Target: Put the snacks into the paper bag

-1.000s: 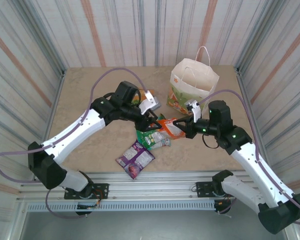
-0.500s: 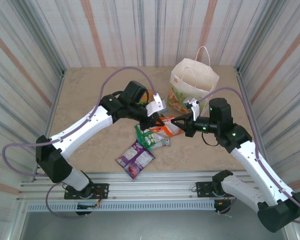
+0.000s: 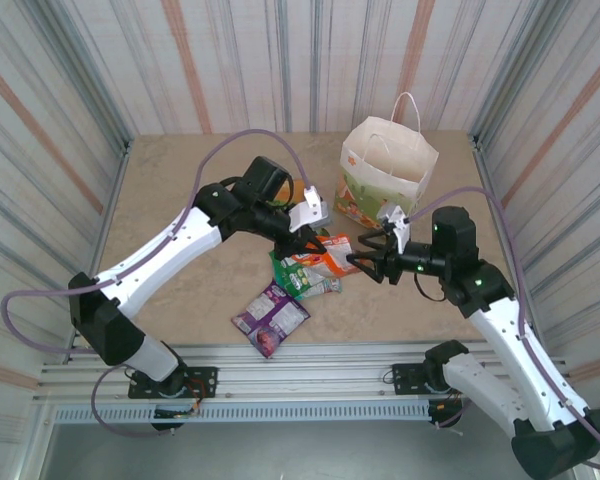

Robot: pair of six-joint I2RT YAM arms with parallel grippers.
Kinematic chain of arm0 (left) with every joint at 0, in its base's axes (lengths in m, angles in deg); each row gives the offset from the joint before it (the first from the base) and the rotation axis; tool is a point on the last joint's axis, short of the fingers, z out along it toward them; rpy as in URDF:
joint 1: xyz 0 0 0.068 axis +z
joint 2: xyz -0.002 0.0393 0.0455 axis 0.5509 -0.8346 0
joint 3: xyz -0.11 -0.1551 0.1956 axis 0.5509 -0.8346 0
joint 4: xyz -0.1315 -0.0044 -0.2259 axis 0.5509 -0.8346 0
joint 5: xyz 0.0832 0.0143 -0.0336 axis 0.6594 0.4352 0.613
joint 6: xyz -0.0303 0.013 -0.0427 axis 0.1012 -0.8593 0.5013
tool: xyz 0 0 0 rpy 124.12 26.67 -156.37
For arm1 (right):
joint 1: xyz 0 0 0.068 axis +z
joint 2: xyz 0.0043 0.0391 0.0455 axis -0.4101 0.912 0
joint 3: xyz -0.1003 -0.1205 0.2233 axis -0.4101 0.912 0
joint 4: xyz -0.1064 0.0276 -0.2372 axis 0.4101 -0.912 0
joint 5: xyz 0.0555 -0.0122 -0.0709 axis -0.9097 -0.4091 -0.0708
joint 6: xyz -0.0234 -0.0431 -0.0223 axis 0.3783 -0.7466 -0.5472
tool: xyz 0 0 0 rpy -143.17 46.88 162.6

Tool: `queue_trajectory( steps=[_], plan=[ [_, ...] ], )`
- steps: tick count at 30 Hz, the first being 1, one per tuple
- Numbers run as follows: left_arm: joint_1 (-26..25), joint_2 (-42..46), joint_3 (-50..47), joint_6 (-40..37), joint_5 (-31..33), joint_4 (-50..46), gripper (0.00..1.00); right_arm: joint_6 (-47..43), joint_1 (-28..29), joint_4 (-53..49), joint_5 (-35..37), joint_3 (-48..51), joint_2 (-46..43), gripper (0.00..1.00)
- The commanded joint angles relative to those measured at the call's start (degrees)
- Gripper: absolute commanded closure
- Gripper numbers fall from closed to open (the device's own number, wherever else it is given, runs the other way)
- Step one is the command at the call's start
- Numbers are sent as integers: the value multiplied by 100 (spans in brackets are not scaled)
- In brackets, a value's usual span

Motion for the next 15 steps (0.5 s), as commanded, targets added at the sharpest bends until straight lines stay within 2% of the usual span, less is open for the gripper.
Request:
queue_trajectory(
  steps=[1, 11, 15],
  plan=[
    [20, 46, 292, -303, -454, -144, 100, -799, -42, -451, -235, 51, -7, 35],
    [5, 50, 428, -387, -545, -266, 100, -1453, -39, -1193, -494, -386, 483, 30],
    [-6, 49, 455, -389, -503, -263, 100, -1480, -40, -1265, -779, -469, 609, 33]
  ],
)
